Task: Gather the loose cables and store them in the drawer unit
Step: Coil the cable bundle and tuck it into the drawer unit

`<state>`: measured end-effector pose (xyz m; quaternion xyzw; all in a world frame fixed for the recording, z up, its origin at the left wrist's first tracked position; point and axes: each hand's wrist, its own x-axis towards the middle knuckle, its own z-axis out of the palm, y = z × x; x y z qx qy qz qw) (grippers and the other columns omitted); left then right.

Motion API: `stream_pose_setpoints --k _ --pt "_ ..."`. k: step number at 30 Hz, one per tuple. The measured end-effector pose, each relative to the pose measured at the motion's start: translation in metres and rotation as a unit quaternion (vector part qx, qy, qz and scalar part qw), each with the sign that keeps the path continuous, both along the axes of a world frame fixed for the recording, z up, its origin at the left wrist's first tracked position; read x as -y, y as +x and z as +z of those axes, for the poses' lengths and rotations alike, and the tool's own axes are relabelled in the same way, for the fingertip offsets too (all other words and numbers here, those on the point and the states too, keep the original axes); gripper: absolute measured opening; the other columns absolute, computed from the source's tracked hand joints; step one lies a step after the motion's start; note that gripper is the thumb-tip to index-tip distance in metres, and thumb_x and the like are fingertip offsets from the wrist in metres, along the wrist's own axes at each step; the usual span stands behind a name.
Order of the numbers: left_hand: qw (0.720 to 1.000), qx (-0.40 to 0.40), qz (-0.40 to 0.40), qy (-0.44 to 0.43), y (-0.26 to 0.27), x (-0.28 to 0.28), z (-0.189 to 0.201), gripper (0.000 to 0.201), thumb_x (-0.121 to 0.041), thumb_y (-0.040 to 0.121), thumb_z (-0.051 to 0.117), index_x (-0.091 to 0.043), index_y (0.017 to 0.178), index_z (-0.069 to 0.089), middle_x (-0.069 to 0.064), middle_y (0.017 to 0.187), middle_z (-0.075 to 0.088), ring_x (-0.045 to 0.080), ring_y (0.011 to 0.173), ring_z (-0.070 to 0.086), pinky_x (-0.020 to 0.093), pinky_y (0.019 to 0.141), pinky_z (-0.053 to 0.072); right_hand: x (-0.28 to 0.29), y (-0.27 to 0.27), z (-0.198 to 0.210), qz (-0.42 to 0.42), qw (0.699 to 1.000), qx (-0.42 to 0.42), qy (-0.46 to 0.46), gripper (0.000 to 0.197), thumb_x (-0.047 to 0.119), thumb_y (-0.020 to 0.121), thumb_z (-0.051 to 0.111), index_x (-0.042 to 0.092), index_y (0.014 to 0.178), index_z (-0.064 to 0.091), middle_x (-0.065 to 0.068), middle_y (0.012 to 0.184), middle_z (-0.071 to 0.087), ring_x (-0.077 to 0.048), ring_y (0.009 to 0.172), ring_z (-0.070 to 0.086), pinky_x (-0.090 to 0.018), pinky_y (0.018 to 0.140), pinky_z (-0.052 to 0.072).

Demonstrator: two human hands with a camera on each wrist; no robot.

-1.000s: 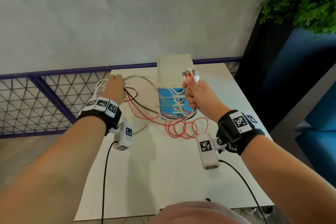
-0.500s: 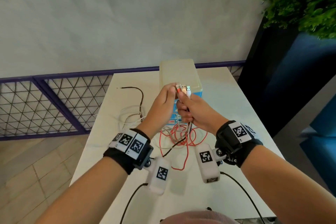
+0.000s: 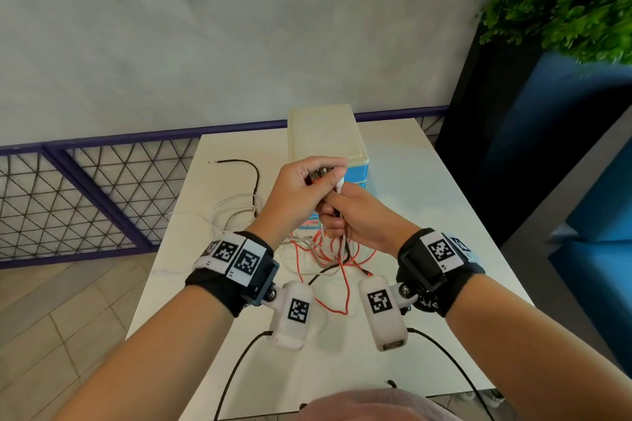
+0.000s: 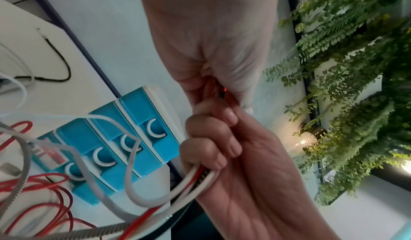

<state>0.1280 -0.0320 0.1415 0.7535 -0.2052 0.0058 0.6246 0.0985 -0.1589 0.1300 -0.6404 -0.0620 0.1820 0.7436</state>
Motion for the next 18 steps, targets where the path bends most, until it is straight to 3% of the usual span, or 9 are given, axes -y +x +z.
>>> stream_pose_setpoints --k 3,4,5,7,9,11,13,15,18 --pt "1.0 -0.013 0.014 -0.015 -0.001 0.002 -0.007 0.036 -0.028 0.091 0.06 -0.026 0.127 0.055 0.004 0.108 0.071 0.008 0.094 0.068 0.025 0.081 0.056 -0.002 -0.001 -0.001 -0.002 1.0 0.004 -0.006 0.036 0.021 0.105 0.032 0.014 0.07 0.038 0.004 0.056 0.036 -0.008 0.045 0.027 -0.02 0.046 0.028" --pt "0.999 -0.04 0.015 -0.026 -0.002 0.002 -0.011 0.038 -0.035 0.093 0.054 -0.029 0.131 0.047 0.002 0.106 0.07 0.008 0.095 0.068 0.026 0.082 0.056 -0.003 0.0 -0.001 -0.015 1.0 0.005 -0.002 0.035 0.022 0.105 0.033 0.014 0.072 0.04 0.005 0.055 0.036 -0.007 0.045 0.028 -0.02 0.046 0.029" --pt "0.994 -0.093 0.005 -0.059 -0.005 0.003 -0.013 0.038 -0.04 0.096 0.046 -0.027 0.132 0.043 0.0 0.098 0.069 0.007 0.085 0.069 0.025 0.077 0.055 -0.003 0.001 0.0 -0.037 0.999 0.007 0.01 0.032 0.024 0.105 0.034 0.013 0.075 0.041 0.005 0.056 0.036 -0.007 0.044 0.029 -0.019 0.045 0.03" --pt "0.978 -0.179 -0.059 -0.093 -0.018 0.006 -0.019 0.044 -0.044 0.101 0.02 -0.017 0.118 0.049 -0.009 0.075 0.063 0.001 0.064 0.062 0.02 0.069 0.048 -0.004 0.007 0.003 -0.096 0.995 0.02 0.032 0.025 0.026 0.104 0.037 0.012 0.085 0.045 0.001 0.059 0.034 -0.007 0.044 0.033 -0.019 0.045 0.033" --pt "0.977 -0.167 -0.132 0.02 -0.033 0.008 -0.024 0.059 -0.049 0.099 0.004 -0.022 0.1 0.057 -0.013 0.075 0.067 -0.002 0.074 0.063 0.019 0.078 0.046 -0.001 0.013 0.006 -0.154 0.987 0.05 0.008 0.022 0.025 0.104 0.037 0.009 0.092 0.048 0.001 0.061 0.037 -0.009 0.048 0.04 -0.022 0.051 0.04" --pt "0.974 -0.09 -0.154 0.138 -0.04 0.009 -0.028 0.058 -0.058 0.096 0.014 -0.023 0.088 0.059 -0.009 0.081 0.069 0.001 0.08 0.061 0.027 0.082 0.047 0.003 0.017 0.008 -0.176 0.979 0.093 -0.04 0.024 0.023 0.105 0.035 0.008 0.095 0.049 0.001 0.061 0.046 -0.011 0.053 0.05 -0.027 0.065 0.047" --pt "0.978 -0.051 -0.127 0.158 -0.037 0.009 -0.031 0.041 -0.045 0.1 0.028 -0.017 0.081 0.052 -0.006 0.07 0.062 0.001 0.066 0.056 0.029 0.074 0.047 0.004 0.016 0.01 -0.17 0.975 0.125 -0.064 0.027 0.024 0.105 0.033 0.007 0.095 0.051 -0.004 0.065 0.056 -0.014 0.061 0.061 -0.027 0.075 0.053" --pt "0.984 -0.05 -0.111 0.129 -0.036 0.011 -0.032 0.03 -0.029 0.102 0.031 -0.014 0.082 0.047 -0.005 0.063 0.052 0.003 0.059 0.055 0.033 0.071 0.048 0.002 0.013 0.009 -0.161 0.982 0.102 -0.019 0.032 0.03 0.104 0.035 0.006 0.092 0.053 -0.009 0.069 0.062 -0.018 0.068 0.067 -0.023 0.075 0.055" --pt "0.986 -0.052 -0.111 0.114 -0.038 0.01 -0.038 0.029 -0.026 0.103 0.03 -0.019 0.077 0.042 -0.005 0.06 0.041 0.007 0.05 0.041 0.031 0.056 0.043 -0.005 0.011 0.006 -0.153 0.983 0.038 0.097 0.038 0.037 0.103 0.038 0.011 0.078 0.052 -0.003 0.057 0.057 -0.017 0.056 0.062 -0.028 0.066 0.055"
